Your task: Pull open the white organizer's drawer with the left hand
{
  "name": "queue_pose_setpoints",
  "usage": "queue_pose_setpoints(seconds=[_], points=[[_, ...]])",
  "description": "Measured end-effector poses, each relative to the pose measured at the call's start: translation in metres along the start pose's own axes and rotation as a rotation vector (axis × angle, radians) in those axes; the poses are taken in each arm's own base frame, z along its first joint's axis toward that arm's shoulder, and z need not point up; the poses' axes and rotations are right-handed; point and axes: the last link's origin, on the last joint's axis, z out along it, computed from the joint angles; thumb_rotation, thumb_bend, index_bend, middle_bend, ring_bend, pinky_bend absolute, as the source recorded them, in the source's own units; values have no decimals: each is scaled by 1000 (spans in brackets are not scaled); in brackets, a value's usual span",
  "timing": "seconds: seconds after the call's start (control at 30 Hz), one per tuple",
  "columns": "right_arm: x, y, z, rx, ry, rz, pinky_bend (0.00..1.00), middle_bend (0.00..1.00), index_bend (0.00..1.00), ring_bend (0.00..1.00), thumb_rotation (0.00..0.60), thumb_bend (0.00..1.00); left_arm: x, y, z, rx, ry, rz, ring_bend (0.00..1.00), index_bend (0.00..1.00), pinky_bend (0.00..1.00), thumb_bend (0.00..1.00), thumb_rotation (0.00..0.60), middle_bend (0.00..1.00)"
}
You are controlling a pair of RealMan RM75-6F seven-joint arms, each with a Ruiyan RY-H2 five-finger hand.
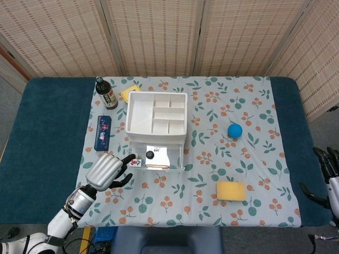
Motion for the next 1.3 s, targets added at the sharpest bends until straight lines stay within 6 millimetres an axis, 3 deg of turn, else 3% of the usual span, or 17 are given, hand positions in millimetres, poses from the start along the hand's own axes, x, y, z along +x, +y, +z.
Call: queue_pose_setpoints(seconds=[0.13, 0.5, 0.97, 1.3], points=[[8, -4, 3, 15, 17, -10, 5, 104, 0, 0, 600, 264, 19, -2, 11, -76, 55, 101, 981, 339, 1000, 350, 600, 897], [20, -15, 5, 35, 38, -33, 5, 104, 0, 0, 600, 264, 39, 3, 58, -325, 151, 413, 980, 399, 1000, 283, 600, 923], [18, -11, 0, 9, 28, -31, 5, 104, 0, 0, 600, 264, 22, 14, 98, -425, 63, 632, 982, 376, 1000, 276, 600, 926], [15, -8, 0, -1, 16, -26, 5, 104, 0, 0, 600, 264, 1, 5, 113, -416, 0, 713, 984, 389, 1000, 276, 600, 928]])
